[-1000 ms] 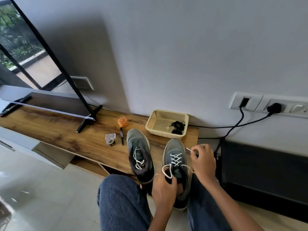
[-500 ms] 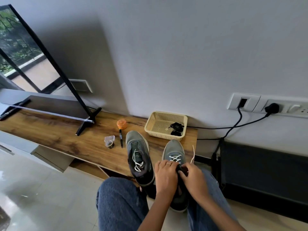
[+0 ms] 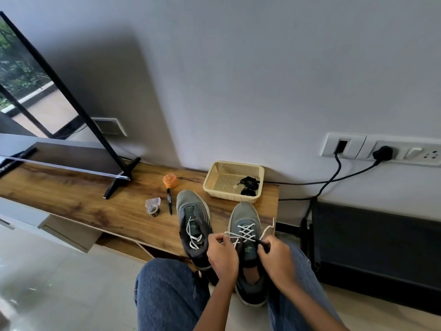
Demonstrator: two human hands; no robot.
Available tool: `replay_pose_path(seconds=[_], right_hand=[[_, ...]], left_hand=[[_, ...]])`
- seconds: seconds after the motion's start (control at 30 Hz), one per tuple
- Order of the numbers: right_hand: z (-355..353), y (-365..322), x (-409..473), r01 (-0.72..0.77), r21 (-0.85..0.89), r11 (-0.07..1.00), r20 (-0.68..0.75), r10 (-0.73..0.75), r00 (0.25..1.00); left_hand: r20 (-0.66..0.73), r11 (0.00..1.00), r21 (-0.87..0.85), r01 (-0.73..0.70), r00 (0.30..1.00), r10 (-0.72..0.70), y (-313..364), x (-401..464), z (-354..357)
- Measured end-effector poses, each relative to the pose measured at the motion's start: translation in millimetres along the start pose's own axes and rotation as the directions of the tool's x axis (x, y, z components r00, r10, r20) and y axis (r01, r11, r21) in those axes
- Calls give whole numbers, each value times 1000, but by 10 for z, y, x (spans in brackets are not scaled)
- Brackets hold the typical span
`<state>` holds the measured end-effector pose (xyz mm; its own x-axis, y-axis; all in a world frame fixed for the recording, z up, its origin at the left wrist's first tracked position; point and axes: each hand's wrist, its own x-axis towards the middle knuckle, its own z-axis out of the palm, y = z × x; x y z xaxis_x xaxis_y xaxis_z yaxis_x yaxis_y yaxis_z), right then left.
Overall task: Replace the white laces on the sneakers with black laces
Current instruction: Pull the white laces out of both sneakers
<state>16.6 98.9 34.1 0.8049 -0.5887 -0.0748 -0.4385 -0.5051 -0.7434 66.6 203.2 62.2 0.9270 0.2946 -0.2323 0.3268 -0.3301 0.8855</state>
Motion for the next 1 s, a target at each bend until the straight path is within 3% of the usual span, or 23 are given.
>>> replay_pose_path(seconds=[0.07,0.13,0.2,0.27,0.37,0.53,0.73,0.8,0.9,1.0], right_hand=[[5,-2,-1,11,-4,1000,-2,-11,1000],[7,-1,3,14,-7,1000,-2,-14,1000],[3,2,4,17,-3,1000,8,-17,1000],[1,0,-1,18,1,1000,21,-18,1000],[2,7,-5,31,4,1000,33,-31,999],[3,36,-5,54,-3,999,14,-53,998],[5,29,-10,44,-11,999,17,-44,999],[1,28,-11,50,-18,999,27,-49,998],[15,41,-16,47,-19,999,25,-46,999],[26,61,-11,41,0,999,7,-41,999]], left_hand=[[64,994,69,-90,994,86,40,-43,-26],[199,919,188,-346,930,309,-3,-52,-17],[341,734,311,-604,792,507,-74,-1,22],[436,525,412,-745,667,604,-141,44,76],[493,344,499,-796,587,642,-171,76,128],[520,237,577,-781,576,631,-167,124,168],[552,193,547,-814,525,648,-142,116,95],[577,204,566,-799,561,594,-165,96,100],[522,310,580,-753,636,568,-121,64,139],[385,450,528,-720,676,629,-128,47,147]])
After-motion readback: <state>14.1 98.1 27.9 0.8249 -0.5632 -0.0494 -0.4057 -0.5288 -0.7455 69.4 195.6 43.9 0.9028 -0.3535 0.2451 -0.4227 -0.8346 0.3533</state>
